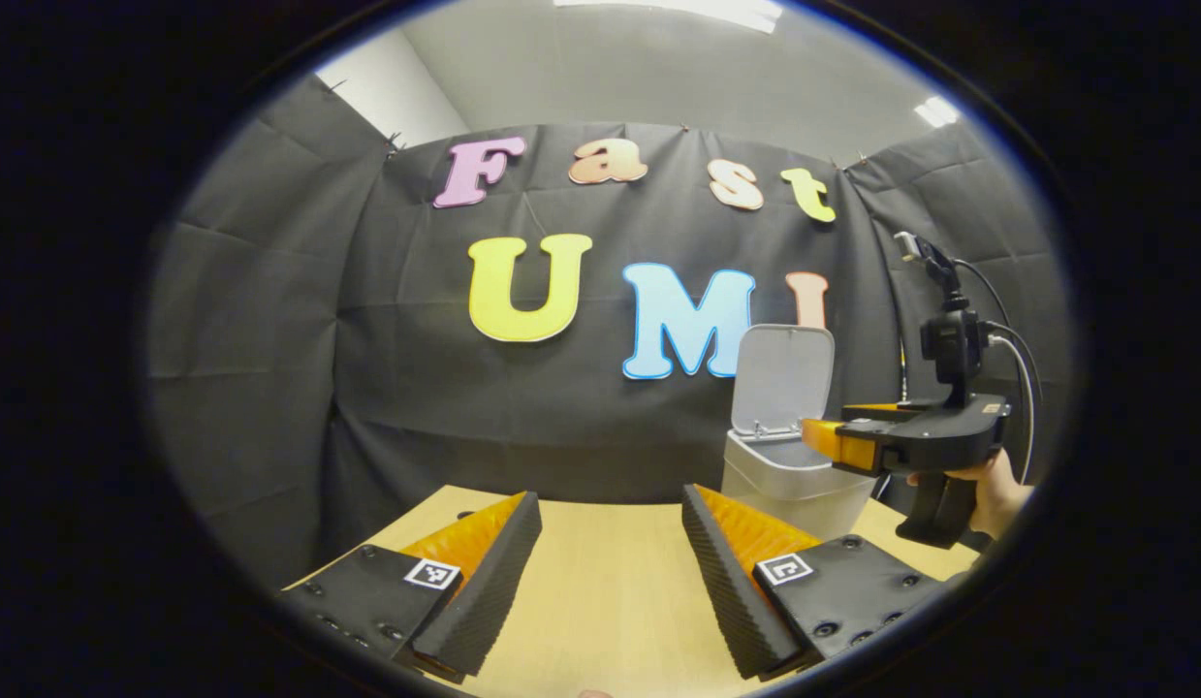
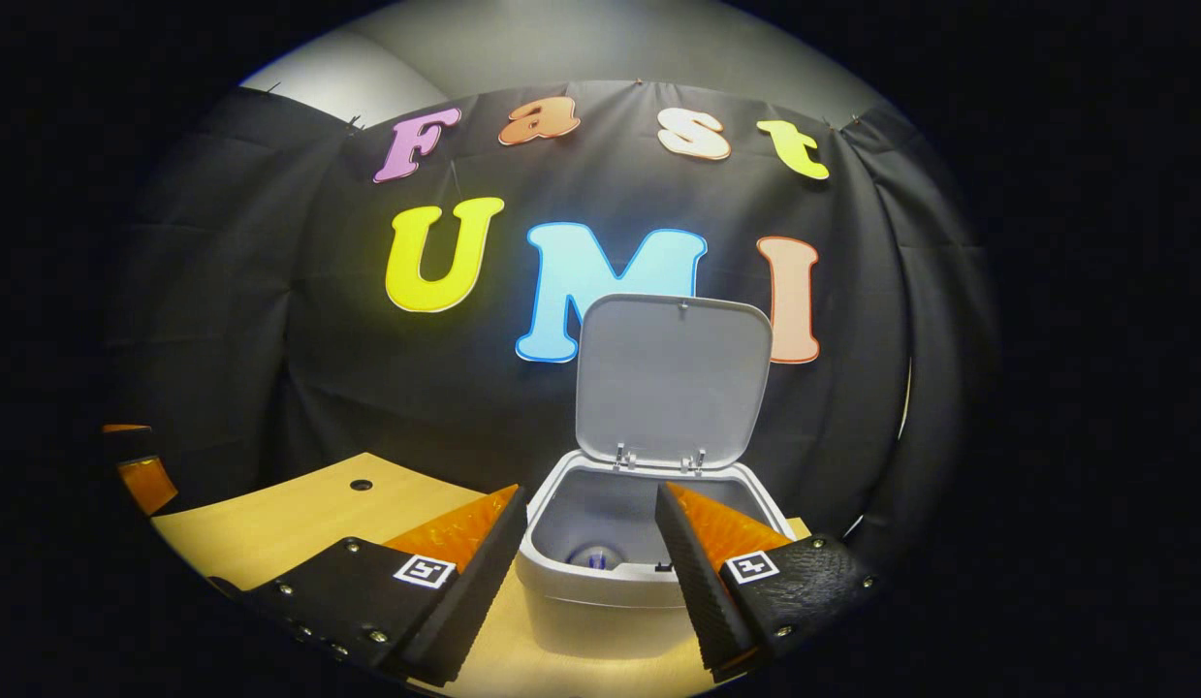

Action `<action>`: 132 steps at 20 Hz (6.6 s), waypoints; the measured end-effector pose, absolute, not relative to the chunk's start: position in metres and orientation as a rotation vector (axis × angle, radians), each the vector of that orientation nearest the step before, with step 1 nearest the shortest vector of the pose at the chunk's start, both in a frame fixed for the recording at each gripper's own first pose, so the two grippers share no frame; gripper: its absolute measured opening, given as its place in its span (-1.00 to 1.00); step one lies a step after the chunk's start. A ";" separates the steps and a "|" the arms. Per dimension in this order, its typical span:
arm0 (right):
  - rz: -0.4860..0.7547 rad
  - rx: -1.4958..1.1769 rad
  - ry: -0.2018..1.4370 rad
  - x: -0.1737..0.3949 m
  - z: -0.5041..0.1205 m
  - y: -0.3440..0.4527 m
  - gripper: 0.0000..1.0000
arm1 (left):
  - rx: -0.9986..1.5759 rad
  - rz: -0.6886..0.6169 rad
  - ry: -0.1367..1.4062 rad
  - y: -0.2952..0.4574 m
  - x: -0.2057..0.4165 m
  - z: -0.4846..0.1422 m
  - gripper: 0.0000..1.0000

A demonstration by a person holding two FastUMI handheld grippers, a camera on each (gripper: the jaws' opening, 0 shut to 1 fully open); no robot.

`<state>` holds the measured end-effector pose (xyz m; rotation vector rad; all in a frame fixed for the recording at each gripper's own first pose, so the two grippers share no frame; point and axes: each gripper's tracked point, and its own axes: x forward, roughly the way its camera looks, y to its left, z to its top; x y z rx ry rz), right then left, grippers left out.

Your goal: Press the lid of the desktop garbage bin to open it, pick up the crumpled paper on the desktop and throw it into the bin, then pick up the pop can on the desktop and drop it into the bin, and finally close the garbage bin lid.

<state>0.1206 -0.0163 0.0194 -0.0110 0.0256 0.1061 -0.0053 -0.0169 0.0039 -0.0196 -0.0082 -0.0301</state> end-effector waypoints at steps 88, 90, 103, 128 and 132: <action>-0.020 0.091 0.137 0.167 0.022 -0.062 0.87 | -0.020 -0.107 -0.014 -0.017 0.011 0.006 1.00; -0.019 0.102 0.147 0.165 0.014 -0.062 0.87 | -0.018 -0.106 -0.014 -0.016 0.009 0.007 1.00; -0.058 0.045 0.099 0.171 -0.014 -0.061 0.91 | -0.012 -0.087 -0.014 -0.012 0.004 0.008 1.00; -0.070 0.102 -0.029 0.172 -0.022 -0.060 0.92 | -0.003 -0.074 0.000 -0.040 0.007 0.003 1.00; -0.070 0.098 -0.036 0.171 -0.020 -0.061 0.91 | 0.014 -0.046 -0.010 -0.047 -0.006 0.007 1.00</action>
